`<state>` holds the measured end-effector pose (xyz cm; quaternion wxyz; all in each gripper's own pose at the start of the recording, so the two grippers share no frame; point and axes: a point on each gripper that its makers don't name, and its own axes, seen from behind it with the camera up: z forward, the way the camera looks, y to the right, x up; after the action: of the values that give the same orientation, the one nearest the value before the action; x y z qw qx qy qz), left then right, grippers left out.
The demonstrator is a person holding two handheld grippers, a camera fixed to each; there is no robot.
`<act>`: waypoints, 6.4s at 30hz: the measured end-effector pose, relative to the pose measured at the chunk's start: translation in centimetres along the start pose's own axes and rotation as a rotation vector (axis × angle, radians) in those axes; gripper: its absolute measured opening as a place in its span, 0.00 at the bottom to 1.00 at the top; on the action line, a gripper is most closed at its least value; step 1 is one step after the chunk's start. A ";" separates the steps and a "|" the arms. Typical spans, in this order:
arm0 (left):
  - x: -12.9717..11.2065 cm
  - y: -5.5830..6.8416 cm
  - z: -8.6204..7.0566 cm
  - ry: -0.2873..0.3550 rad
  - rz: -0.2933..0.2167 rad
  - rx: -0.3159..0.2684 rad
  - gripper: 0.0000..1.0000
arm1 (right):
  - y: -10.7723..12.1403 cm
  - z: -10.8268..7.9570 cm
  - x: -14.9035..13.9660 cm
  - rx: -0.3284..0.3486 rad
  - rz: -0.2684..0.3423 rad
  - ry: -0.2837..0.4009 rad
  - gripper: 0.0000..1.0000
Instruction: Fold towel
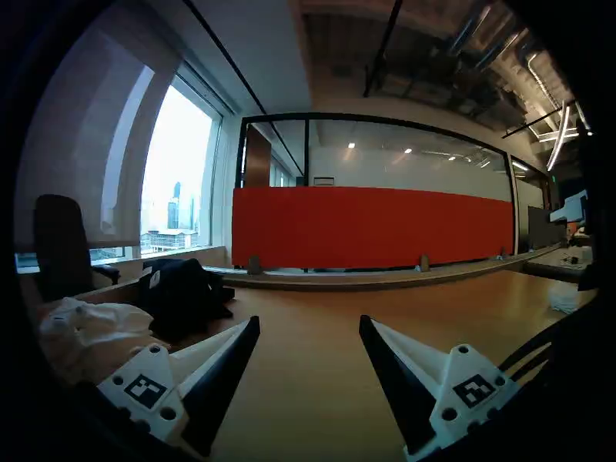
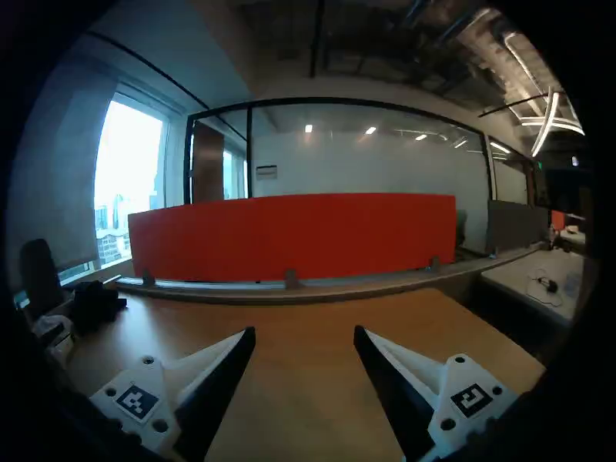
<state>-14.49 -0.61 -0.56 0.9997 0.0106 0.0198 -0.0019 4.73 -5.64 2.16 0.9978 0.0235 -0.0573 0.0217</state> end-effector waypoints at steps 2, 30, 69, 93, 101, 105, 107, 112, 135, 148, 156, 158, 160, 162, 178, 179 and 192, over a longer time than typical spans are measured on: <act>-0.1 -0.2 0.0 0.000 -0.004 0.003 0.96 | 0.3 -0.1 -0.1 -0.004 -0.004 -0.002 0.99; -0.8 -0.2 0.1 -0.028 0.025 0.006 0.96 | 1.0 -0.4 0.3 -0.013 -0.011 0.026 0.99; -1.2 -0.1 0.2 -0.027 0.024 0.007 0.96 | 5.7 0.0 -6.9 -0.019 0.015 0.118 0.99; -1.2 -0.2 0.3 -0.027 0.024 0.007 0.96 | 5.8 0.3 -10.2 -0.012 -0.005 0.106 0.99; -1.2 -0.1 0.3 -0.027 0.024 0.007 0.96 | 5.8 -0.1 -10.2 -0.006 -0.008 0.120 0.99; -1.2 -0.1 0.3 -0.027 0.024 0.007 0.96 | 5.7 -0.4 -10.1 -0.006 -0.013 0.131 1.00; -1.2 -0.1 0.3 -0.027 0.024 0.007 0.96 | 5.7 -0.4 -10.0 -0.004 -0.016 0.130 0.99; -1.1 -0.1 0.3 -0.027 0.024 0.007 0.96 | 5.3 -0.5 -10.0 0.000 -0.038 0.129 1.00; -1.2 -0.2 0.2 -0.027 0.024 0.007 0.96 | 4.7 -0.5 -10.2 0.008 -0.046 0.127 1.00; -1.2 -0.3 0.2 -0.027 0.024 0.007 0.96 | 4.7 -0.5 -10.1 0.007 -0.046 0.127 1.00; -1.2 -0.2 0.2 -0.027 0.024 0.007 0.96 | 4.8 -0.5 -10.2 0.007 -0.046 0.127 1.00; -1.2 -0.2 0.2 -0.027 0.024 0.007 0.96 | 4.8 -0.5 -10.2 0.007 -0.046 0.127 0.99; -1.1 -0.2 0.2 -0.027 0.024 0.007 0.96 | 4.8 -0.5 -10.2 0.007 -0.046 0.127 0.99; -1.1 -0.2 0.2 -0.027 0.024 0.007 0.96 | 4.8 -0.5 -10.2 0.007 -0.046 0.127 1.00; -0.9 -0.3 0.2 -0.028 0.025 0.007 0.96 | 4.7 -0.5 -10.2 0.007 -0.046 0.127 0.99; -0.9 -0.3 0.1 -0.028 0.025 0.007 0.96 | 4.7 -0.5 -10.2 0.007 -0.046 0.127 0.99; -0.9 -0.2 0.1 -0.028 0.024 0.007 0.96 | 4.7 -0.5 -10.0 0.007 -0.046 0.127 1.00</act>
<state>-15.34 -0.83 -0.39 0.9998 0.0142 0.0058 0.0101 -5.40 -1.33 0.67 0.9996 0.0270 0.0066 0.0004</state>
